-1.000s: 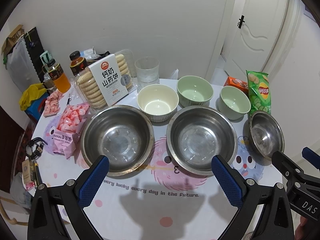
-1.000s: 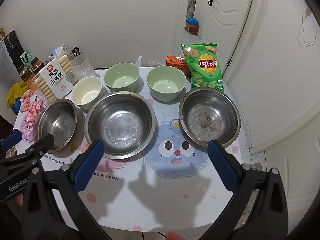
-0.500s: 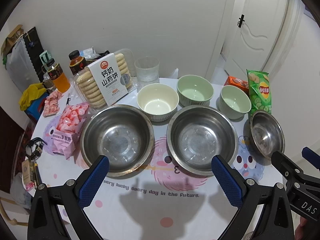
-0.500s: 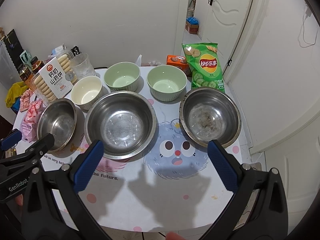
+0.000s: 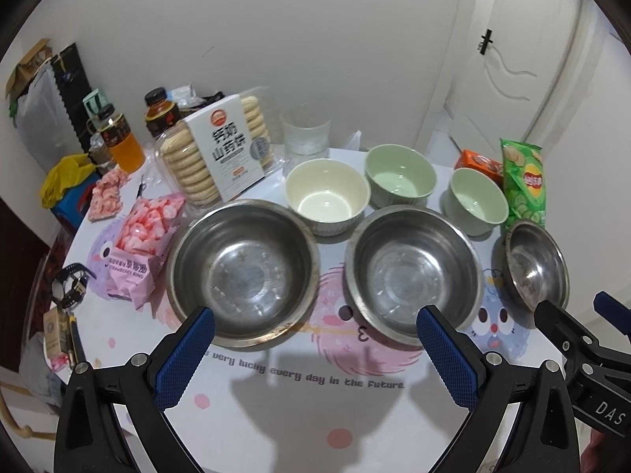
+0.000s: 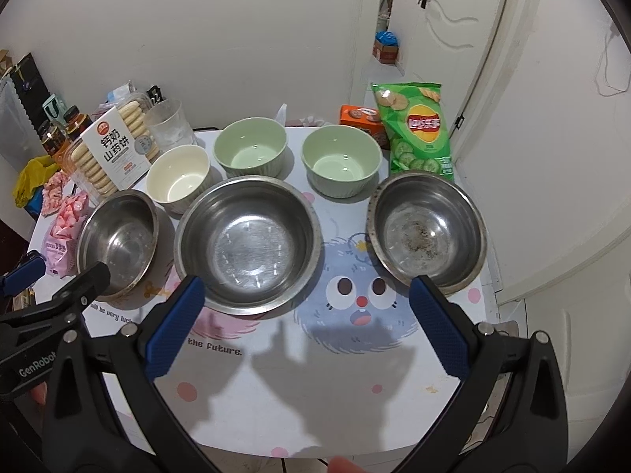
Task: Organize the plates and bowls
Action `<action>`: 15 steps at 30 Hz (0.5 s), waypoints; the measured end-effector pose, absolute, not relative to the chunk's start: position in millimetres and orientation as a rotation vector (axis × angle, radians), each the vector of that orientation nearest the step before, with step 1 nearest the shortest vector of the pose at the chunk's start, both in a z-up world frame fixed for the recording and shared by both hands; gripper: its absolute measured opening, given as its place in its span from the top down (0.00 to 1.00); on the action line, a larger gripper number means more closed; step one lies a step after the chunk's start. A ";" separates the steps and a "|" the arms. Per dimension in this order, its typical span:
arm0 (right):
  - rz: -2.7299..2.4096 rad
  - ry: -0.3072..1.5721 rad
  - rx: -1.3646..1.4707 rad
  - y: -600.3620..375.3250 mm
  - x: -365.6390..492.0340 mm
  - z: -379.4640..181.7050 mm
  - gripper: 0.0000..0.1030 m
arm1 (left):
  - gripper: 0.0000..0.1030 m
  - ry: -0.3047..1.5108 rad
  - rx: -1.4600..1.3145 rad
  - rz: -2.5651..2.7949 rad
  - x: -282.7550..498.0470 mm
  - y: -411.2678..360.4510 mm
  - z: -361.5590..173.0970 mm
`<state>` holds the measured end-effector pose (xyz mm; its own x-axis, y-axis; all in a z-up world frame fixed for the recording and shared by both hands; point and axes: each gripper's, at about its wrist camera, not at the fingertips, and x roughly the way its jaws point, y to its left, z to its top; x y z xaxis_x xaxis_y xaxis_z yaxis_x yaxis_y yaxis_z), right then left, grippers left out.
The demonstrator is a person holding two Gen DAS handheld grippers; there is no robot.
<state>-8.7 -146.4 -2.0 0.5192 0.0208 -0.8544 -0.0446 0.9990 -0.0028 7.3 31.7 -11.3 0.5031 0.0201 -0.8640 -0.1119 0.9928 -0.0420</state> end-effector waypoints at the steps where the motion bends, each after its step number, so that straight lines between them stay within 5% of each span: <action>1: 0.061 1.033 -0.018 -142.9 -6.3 -4.0 0.00 | 0.00 1.046 -0.096 0.086 7.9 35.3 -13.7; 15: 0.275 1.084 -0.106 -62.5 38.7 -31.1 0.00 | 0.00 1.153 -0.207 0.245 17.6 118.0 -61.1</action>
<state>38.7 -62.5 -31.1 0.4376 0.1690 -0.8832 -0.2722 0.9610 0.0490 17.6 118.0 -61.1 0.3846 0.0848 -0.9192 -0.2959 0.9546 -0.0357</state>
